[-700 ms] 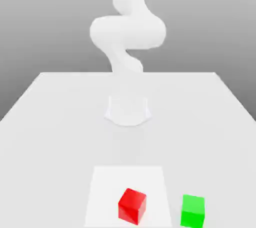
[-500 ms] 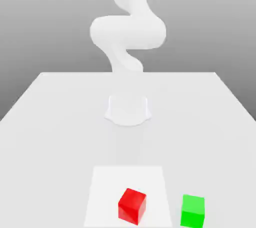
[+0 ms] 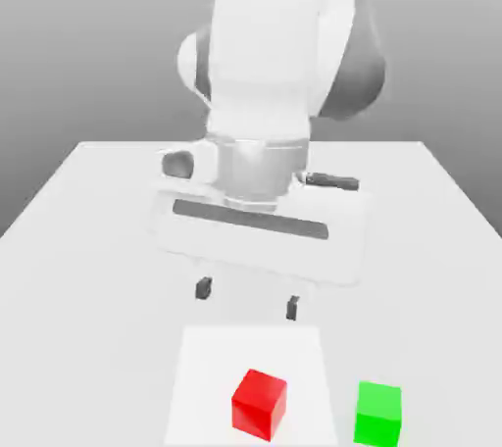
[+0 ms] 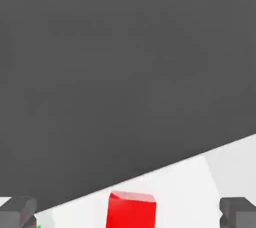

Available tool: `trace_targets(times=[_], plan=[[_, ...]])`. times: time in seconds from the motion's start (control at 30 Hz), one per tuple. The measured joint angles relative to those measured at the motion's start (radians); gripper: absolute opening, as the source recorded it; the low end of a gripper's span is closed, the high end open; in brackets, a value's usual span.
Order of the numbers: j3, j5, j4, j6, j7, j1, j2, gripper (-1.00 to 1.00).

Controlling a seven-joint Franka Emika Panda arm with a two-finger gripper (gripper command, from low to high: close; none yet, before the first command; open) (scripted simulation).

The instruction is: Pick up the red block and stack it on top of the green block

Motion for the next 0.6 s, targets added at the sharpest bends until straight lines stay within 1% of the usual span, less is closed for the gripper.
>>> trace_targets(times=[0.1, 0.27, 0.3, 0.5, 0.6], plan=[[0.003, 0.024, -0.022, 0.049, 0.028, 0.003, 0.105, 0.0], [-0.034, -0.015, -0.004, 0.188, 0.07, 0.033, 0.284, 0.0], [-0.041, -0.021, -0.001, 0.207, 0.075, 0.038, 0.306, -1.0], [-0.044, -0.025, 0.001, 0.217, 0.078, 0.041, 0.317, -1.0], [-0.025, -0.002, -0.01, 0.16, 0.061, 0.027, 0.249, -1.0]])
